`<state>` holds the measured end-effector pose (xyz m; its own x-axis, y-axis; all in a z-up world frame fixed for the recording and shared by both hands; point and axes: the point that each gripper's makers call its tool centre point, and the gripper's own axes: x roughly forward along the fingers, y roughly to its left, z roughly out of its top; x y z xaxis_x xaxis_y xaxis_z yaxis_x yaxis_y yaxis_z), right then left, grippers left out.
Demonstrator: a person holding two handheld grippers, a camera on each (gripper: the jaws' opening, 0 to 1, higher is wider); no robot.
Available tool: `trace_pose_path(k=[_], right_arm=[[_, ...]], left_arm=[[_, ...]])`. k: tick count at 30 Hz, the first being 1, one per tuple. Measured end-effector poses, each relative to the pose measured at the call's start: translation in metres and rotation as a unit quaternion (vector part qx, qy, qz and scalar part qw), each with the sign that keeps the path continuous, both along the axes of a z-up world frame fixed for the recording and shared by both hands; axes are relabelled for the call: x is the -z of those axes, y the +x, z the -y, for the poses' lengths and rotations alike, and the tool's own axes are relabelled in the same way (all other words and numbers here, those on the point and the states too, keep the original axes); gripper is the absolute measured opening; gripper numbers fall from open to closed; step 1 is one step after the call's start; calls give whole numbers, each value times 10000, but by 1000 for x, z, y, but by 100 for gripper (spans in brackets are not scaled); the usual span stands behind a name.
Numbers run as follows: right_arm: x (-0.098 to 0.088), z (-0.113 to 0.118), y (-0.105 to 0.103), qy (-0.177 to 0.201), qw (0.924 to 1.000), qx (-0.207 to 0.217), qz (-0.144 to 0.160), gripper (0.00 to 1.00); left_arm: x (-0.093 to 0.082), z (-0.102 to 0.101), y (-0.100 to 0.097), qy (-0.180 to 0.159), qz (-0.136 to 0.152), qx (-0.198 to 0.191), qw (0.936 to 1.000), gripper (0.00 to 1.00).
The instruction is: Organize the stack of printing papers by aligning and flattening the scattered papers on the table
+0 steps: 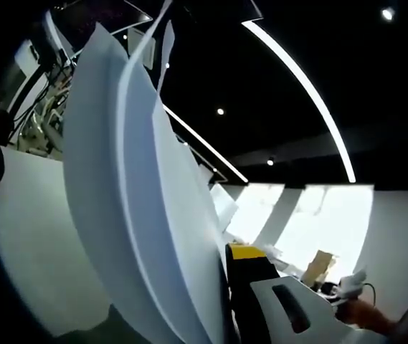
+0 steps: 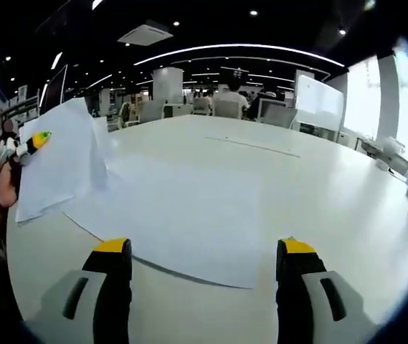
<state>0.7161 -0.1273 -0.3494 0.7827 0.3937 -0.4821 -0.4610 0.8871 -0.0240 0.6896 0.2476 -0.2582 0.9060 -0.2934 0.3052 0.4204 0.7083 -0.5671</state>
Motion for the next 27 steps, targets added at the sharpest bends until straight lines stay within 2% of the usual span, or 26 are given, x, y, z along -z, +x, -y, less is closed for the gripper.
trace_pose_path(k=[27], right_arm=[[4, 7, 5, -123, 9998, 147, 79, 78]], left_arm=[[1, 2, -1, 18, -12, 2, 10000, 10]])
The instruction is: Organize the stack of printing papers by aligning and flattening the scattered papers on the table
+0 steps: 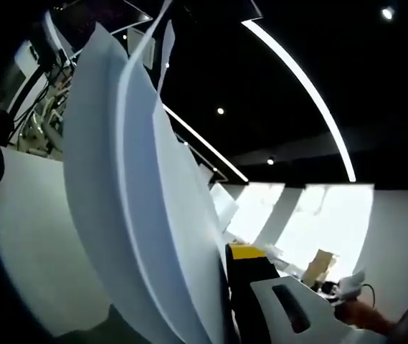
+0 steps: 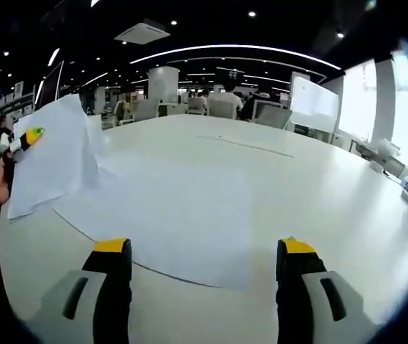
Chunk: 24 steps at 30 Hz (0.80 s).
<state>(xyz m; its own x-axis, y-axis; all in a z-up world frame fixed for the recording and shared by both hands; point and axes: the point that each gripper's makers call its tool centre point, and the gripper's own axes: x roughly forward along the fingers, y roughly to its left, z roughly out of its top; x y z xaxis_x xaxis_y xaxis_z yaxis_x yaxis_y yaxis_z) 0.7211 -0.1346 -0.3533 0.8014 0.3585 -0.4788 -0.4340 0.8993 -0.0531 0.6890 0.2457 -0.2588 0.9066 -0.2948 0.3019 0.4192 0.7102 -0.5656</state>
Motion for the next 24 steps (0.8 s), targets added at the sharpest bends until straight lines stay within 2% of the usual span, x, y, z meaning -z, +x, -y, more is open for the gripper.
trace_pose_path(k=[24], right_arm=[[3, 0, 1, 277, 9996, 40, -85, 78]], left_arm=[[0, 0, 0, 0, 1, -4, 10000, 10]])
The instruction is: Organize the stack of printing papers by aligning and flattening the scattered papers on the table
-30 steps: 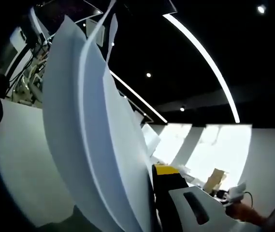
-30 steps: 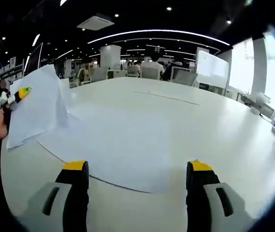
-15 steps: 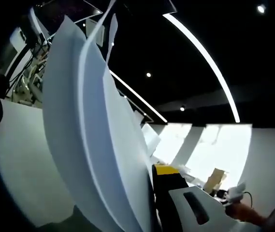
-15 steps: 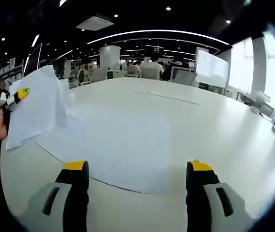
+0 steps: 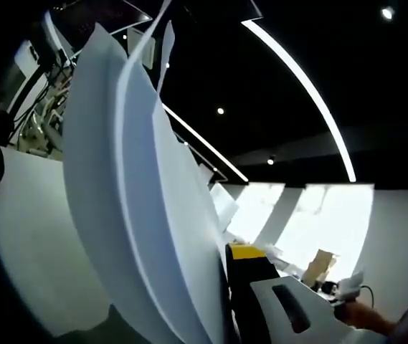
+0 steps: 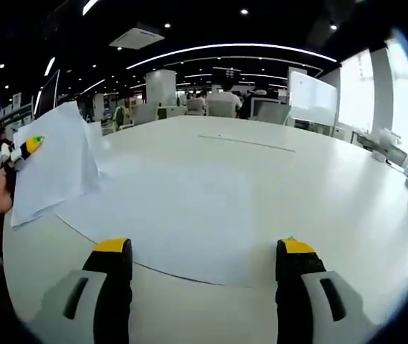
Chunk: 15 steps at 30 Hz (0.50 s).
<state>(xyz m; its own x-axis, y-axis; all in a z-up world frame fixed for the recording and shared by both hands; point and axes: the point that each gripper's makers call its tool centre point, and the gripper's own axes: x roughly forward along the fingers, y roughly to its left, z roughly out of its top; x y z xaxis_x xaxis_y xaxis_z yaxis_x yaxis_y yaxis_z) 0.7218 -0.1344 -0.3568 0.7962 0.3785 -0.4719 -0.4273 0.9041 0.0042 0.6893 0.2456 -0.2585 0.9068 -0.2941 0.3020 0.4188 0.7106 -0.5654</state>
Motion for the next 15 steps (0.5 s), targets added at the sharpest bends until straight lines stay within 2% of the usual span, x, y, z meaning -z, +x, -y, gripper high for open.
trace_pose_path(k=[15], right_arm=[[0, -2, 0, 43, 9999, 43, 100, 76]], left_arm=[[0, -2, -1, -25, 9, -8, 10000, 10]])
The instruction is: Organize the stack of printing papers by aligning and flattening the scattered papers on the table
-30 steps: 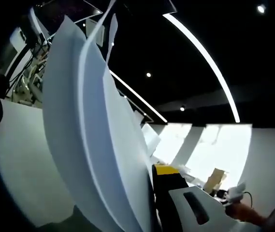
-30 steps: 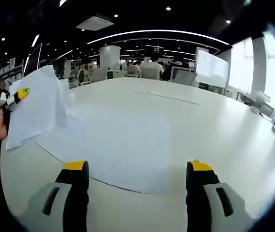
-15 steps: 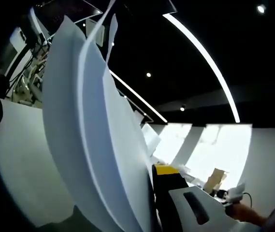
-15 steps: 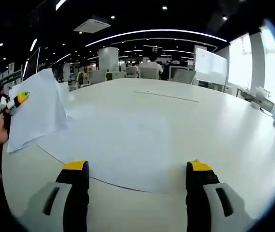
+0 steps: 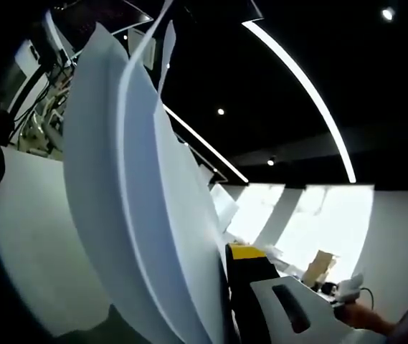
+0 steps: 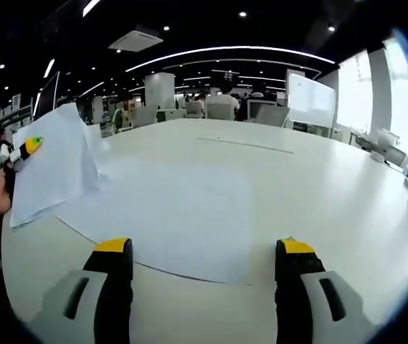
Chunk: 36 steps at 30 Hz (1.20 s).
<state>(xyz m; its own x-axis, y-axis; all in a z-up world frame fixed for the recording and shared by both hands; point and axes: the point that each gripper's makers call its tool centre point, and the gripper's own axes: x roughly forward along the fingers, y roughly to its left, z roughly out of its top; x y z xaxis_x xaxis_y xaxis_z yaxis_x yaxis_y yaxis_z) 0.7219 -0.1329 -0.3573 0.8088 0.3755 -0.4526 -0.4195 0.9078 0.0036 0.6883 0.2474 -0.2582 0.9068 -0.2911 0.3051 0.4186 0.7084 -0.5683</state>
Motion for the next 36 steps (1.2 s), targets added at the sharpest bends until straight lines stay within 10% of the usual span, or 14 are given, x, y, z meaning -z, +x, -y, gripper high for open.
trace_pose_path(k=[36], right_arm=[[-6, -25, -13, 64, 9986, -496, 172, 50]], left_arm=[[0, -1, 1, -1, -9, -9, 10000, 10]])
